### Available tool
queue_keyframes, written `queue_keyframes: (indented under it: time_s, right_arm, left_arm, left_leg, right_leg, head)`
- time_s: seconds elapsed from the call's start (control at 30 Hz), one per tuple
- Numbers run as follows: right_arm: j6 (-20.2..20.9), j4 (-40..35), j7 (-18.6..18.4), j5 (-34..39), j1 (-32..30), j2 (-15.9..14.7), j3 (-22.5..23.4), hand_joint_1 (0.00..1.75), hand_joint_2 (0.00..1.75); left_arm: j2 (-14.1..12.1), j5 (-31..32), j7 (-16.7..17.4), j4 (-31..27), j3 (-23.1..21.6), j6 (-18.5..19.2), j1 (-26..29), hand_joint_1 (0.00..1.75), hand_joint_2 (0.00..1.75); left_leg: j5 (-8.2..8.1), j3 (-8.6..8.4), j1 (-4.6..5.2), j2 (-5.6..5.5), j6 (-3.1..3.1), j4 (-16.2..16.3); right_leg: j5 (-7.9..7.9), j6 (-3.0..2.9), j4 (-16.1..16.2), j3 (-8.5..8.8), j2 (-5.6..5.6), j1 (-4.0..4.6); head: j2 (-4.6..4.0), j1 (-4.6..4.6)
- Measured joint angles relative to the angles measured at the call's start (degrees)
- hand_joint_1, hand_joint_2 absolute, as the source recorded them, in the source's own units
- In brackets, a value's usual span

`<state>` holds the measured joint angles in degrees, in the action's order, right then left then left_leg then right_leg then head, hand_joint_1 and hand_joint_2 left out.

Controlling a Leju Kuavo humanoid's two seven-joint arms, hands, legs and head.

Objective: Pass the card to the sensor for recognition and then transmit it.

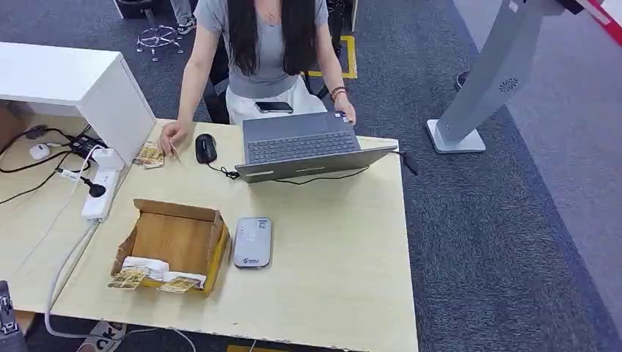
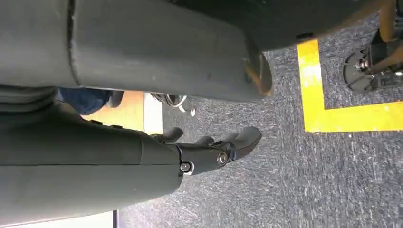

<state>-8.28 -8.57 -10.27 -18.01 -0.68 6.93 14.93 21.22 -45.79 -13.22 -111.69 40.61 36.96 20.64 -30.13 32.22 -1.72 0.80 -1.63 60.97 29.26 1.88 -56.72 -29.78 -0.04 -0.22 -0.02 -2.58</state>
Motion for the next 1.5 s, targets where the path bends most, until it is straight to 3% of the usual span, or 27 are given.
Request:
queue_keyframes:
  time_s: [0.17,0.3,0.53,0.57,0.73,0.83,0.9,1.03,1.13,1.2,1.27,1.37,1.5]
  right_arm:
    - [0.0,-0.2,0.0,0.0,0.0,0.0,0.0,0.00,0.00]
    - [0.0,-0.3,-0.3,-0.1,0.1,0.0,0.0,0.00,0.00]
    - [-0.1,-0.4,-0.5,-0.5,0.2,0.0,0.0,0.00,0.00]
    - [-0.2,-0.4,-0.4,-0.7,0.2,0.0,0.0,0.00,0.00]
    - [-0.5,-0.5,0.0,-2.5,0.3,0.0,-0.3,0.00,0.00]
    - [0.2,-0.5,0.0,-4.4,0.6,-0.1,-1.0,0.00,0.00]
    - [0.6,-0.5,0.2,-5.5,0.7,-0.3,-1.5,0.00,0.00]
    - [1.8,-0.8,0.4,-7.9,1.3,-0.9,-2.6,0.00,0.00]
    - [3.0,-0.8,-0.6,-9.8,1.7,-1.3,-3.6,0.00,0.00]
    - [3.9,-0.9,-1.0,-11.3,1.9,-1.6,-4.2,0.00,0.00]
    - [4.6,-0.9,-1.3,-12.4,2.1,-1.8,-5.0,0.00,0.00]
    - [4.8,-0.9,-1.5,-13.4,2.5,-2.0,-5.7,0.00,0.00]
    - [5.5,-1.0,-1.5,-14.9,2.4,-2.2,-6.7,0.00,0.00]
  left_arm:
    - [0.0,-0.2,0.0,0.0,0.1,0.0,0.0,0.00,0.00]
    - [0.0,-3.7,3.2,0.5,0.5,-4.2,0.0,0.00,0.00]
    - [0.0,-3.8,3.7,2.0,3.1,-4.0,-0.3,0.00,0.00]
    - [-0.1,-3.2,3.7,2.1,3.4,-3.9,-0.6,0.00,1.75]
    - [-0.3,4.1,-0.1,2.3,5.0,-2.4,-3.3,0.00,1.75]
    - [-1.5,14.6,-6.3,2.2,5.1,-6.7,-7.2,0.00,1.75]
    - [-3.6,21.0,-11.1,1.8,2.5,-15.0,-9.8,0.00,1.75]
    - [-9.1,37.9,-18.1,1.1,-7.8,-31.6,-16.5,0.00,1.75]
    - [-13.1,53.5,-18.7,1.1,-16.4,-46.1,-22.5,0.00,1.75]
    - [-15.9,70.0,-15.5,2.3,-21.7,-54.7,-27.6,0.00,1.75]
    - [-18.6,87.1,-9.5,5.4,-26.8,-59.7,-33.1,0.00,1.75]
    - [-21.8,102.5,-2.8,12.2,-32.8,-62.3,-40.7,0.00,1.75]
    - [-24.8,119.1,5.3,22.3,-38.5,-62.4,-49.1,0.00,1.75]
  left_leg:
    - [0.03,0.02,0.01,-0.01,0.09,0.0]
    - [0.10,0.03,0.01,-0.01,0.22,0.0]
    - [0.14,0.03,0.01,-0.06,0.29,0.0]
    - [0.14,0.04,0.01,-0.07,0.29,0.0]
    - [0.19,0.05,0.01,-0.14,0.36,0.0]
    - [0.28,0.05,0.01,-0.27,0.48,0.0]
    - [0.35,0.09,0.01,-0.32,0.54,0.0]
    - [0.55,0.23,0.01,-0.52,0.56,0.0]
    - [0.67,0.29,0.01,-0.48,0.63,0.0]
    - [0.80,0.36,0.02,-0.56,0.66,0.0]
    - [0.88,0.43,0.05,-0.65,0.69,0.0]
    - [1.01,0.56,0.06,-0.47,0.80,0.0]
    - [1.12,0.71,0.08,-0.44,0.85,0.0]
  right_leg:
    - [0.05,-0.08,-0.2,-0.15,-0.01,0.00]
    - [0.10,-0.17,-0.3,-0.22,-0.01,0.00]
    - [0.13,-0.23,-0.4,-0.32,-0.06,0.00]
    - [0.13,-0.23,-0.5,-0.33,-0.06,0.00]
    - [0.13,-0.24,-0.5,-0.45,-0.16,0.00]
    - [0.07,-0.34,-0.5,-0.50,-0.25,0.00]
    - [0.02,-0.41,-0.6,-0.56,-0.27,0.01]
    - [-0.08,-0.54,-0.7,-0.63,-0.51,0.01]
    - [-0.22,-0.63,-0.7,-0.81,-0.49,0.01]
    - [-0.24,-0.61,-0.7,-0.86,-0.55,0.01]
    - [-0.37,-0.62,-0.7,-0.91,-0.63,0.01]
    - [-0.56,-0.83,-0.8,-1.05,-0.50,0.01]
    - [-0.62,-0.82,-0.9,-1.26,-0.42,0.02]
  head:
    - [0.00,0.00]
    - [0.00,0.02]
    - [0.00,0.00]
    - [0.00,0.00]
    - [0.00,0.00]
    - [0.00,0.00]
    - [0.00,0.04]
    - [0.00,0.02]
    - [0.00,0.07]
    - [0.00,0.09]
    - [0.00,0.11]
    - [0.00,0.11]
    - [0.00,0.11]
